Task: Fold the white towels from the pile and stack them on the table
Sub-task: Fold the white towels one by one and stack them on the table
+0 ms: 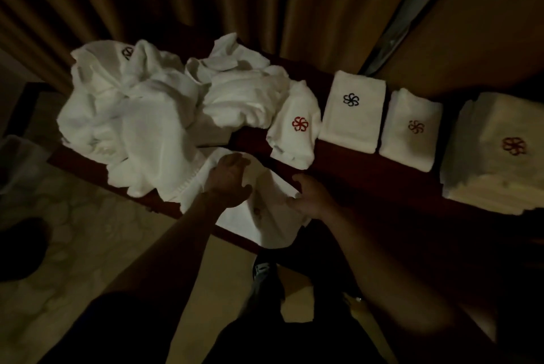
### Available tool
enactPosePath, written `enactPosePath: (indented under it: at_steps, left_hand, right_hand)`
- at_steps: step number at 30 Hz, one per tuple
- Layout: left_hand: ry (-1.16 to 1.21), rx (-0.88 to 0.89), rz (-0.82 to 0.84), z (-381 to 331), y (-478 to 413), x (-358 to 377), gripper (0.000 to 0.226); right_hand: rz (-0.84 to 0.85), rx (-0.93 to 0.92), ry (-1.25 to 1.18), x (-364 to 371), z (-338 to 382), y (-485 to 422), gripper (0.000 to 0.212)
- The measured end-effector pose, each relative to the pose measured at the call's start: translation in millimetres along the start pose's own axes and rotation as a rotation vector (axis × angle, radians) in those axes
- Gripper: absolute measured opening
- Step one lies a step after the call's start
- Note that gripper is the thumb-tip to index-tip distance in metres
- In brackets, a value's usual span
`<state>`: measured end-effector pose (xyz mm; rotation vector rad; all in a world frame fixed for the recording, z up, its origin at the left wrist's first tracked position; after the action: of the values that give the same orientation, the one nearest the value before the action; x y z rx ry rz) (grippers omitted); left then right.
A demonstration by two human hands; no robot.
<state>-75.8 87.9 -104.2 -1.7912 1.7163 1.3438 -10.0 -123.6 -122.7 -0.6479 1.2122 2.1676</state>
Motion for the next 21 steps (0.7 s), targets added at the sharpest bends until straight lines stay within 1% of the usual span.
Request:
enactPosePath:
  at_steps: [3,5,6,7,9,10,11,13,16,17,19,21]
  left_hand:
    - [-0.127,0.0,-0.013,4,-3,2,0.086]
    - [-0.167,-0.019,0.0,5,-5,4,0.095]
    - [-0.179,-0.024,0.003,4,-5,4,0.097]
    - [-0.193,-0.03,0.003,2,-6,4,0.098]
    - [-0.236,-0.056,-0.001,-5,-9,3,0.096]
    - [-0.264,-0.071,0.0,-9,-12,2,0.094]
    - [-0.292,-0.082,0.006,-13,-15,1,0.089]
    - [-0.338,-0.088,0.028,-19,-20,0,0.073]
    - [-0.368,-0.106,0.047,-26,-24,1,0.045]
    - [-0.372,-0.11,0.052,-29,-25,3,0.042]
    - [-0.375,-0.094,0.072,-42,-26,9,0.042]
    - [-0.365,-0.057,0.096,-59,-28,16,0.047]
  right_hand:
    - [0.027,0.055,0.033,14,-5,-1,0.088]
    - [0.01,0.1,0.057,20,-10,-4,0.085]
    - [0.016,0.118,0.048,23,-12,-5,0.077]
    - [0.03,0.122,0.042,25,-14,-6,0.063]
    - [0.032,0.084,0.08,27,-14,-4,0.033]
    - [0.0,0.045,0.121,25,-14,-3,0.02]
    - [-0.041,0.013,0.156,23,-14,-3,0.015]
    - [-0.085,0.001,0.153,17,-20,-1,0.017]
    - [-0.115,0.036,0.054,-1,-34,8,0.008]
    - [-0.144,0.046,0.019,-7,-41,11,0.011]
    - [-0.218,0.066,-0.05,-22,-54,20,0.019]
    - [-0.313,0.114,-0.109,-37,-68,29,0.018]
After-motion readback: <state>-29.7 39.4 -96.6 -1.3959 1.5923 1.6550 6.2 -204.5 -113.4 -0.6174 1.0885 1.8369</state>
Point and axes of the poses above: each hand's wrist, its own y-axis away from the middle knuckle, its own x-axis out of the palm, z = x × y, the point moved 4 cm from there along -y, towards the middle knuckle, and after that the axes turned 10 degrees about y, right-handed, at the moved point
